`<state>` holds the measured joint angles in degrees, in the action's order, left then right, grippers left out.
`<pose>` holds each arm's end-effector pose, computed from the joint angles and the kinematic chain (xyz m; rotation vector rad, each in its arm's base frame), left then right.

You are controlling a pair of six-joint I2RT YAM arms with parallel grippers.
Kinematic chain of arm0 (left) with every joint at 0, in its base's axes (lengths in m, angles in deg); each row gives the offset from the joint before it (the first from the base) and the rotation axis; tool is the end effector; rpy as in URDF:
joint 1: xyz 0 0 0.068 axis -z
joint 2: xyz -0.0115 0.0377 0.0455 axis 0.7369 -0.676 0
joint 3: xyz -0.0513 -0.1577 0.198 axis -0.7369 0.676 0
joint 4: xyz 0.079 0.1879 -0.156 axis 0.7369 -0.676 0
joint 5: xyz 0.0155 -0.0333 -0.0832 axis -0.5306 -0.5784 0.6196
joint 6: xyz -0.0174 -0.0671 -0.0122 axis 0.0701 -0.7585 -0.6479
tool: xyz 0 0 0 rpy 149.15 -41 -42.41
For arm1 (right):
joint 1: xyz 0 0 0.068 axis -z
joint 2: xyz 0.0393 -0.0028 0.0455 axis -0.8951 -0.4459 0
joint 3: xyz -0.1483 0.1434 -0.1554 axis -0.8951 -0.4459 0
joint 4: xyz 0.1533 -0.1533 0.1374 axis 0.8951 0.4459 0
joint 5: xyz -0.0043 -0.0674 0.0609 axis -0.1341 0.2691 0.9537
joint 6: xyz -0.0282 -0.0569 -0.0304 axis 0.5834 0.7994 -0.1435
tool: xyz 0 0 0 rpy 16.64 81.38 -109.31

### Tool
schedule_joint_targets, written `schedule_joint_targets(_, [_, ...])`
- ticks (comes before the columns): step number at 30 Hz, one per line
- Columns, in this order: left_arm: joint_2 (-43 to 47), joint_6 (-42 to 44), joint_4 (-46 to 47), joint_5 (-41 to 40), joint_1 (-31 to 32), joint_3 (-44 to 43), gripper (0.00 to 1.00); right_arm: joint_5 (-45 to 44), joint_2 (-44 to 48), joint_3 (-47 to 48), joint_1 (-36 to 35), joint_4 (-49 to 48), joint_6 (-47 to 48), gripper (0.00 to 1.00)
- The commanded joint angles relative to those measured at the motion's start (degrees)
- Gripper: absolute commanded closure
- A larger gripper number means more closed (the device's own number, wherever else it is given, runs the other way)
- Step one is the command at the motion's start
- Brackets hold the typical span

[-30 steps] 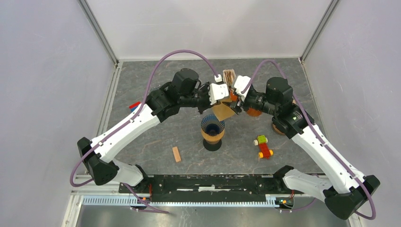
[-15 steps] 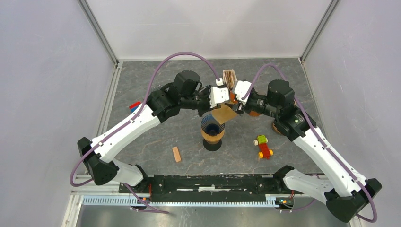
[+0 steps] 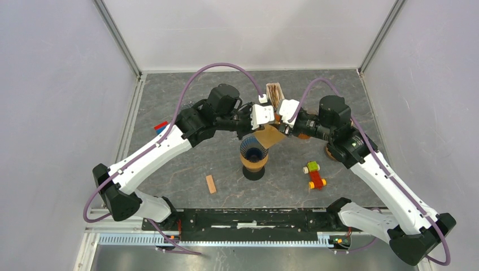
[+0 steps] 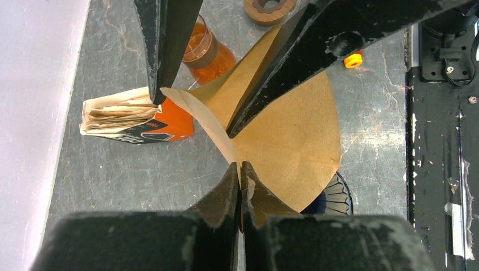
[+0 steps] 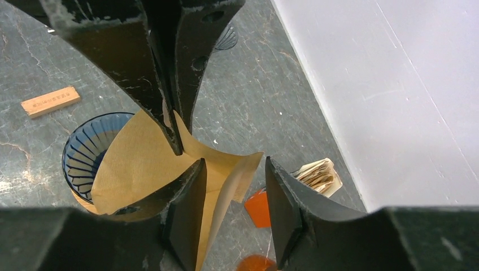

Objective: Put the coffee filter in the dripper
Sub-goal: Pick up the coffee filter from the coffee filter holder.

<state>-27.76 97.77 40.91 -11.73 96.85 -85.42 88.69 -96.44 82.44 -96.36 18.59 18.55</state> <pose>0.1938 -0.2601 0.3746 1.5404 1.4287 -0.5991 0.1882 0.1529 0.3752 -1.2391 1.3430 0.4504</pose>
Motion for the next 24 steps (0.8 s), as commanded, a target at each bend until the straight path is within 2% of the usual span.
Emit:
schedule_joint_targets(1, [0.3,2.7,0.6,-0.1,0.5,-1.4,0.91,0.5,0.5,0.6,0.2,-0.2,1.5,0.53])
schedule_joint_targets(7, [0.2,2.7,0.6,-0.1,0.5,-1.3,0.91,0.0,0.6,0.5,0.2,-0.3,1.9,0.63])
schedule_joint_targets(11, [0.4,2.5,1.3,-0.7,0.6,-0.9,0.90,-0.8,0.7,0.3,0.2,-0.8,0.9,0.75])
schedule_joint_targets(15, [0.5,0.9,3.7,-3.2,0.6,-0.1,0.79,-2.6,0.9,0.0,0.2,-2.0,-1.1,0.83])
schedule_joint_targets(21, [-0.1,-3.5,7.4,-7.0,0.5,0.1,0.72,-5.0,0.8,-0.6,0.8,-4.4,-5.7,0.94])
schedule_joint_targets(24, [-0.8,-5.1,8.9,-8.1,0.5,0.0,0.63,-4.7,0.7,-0.6,1.2,-4.9,-7.2,0.97])
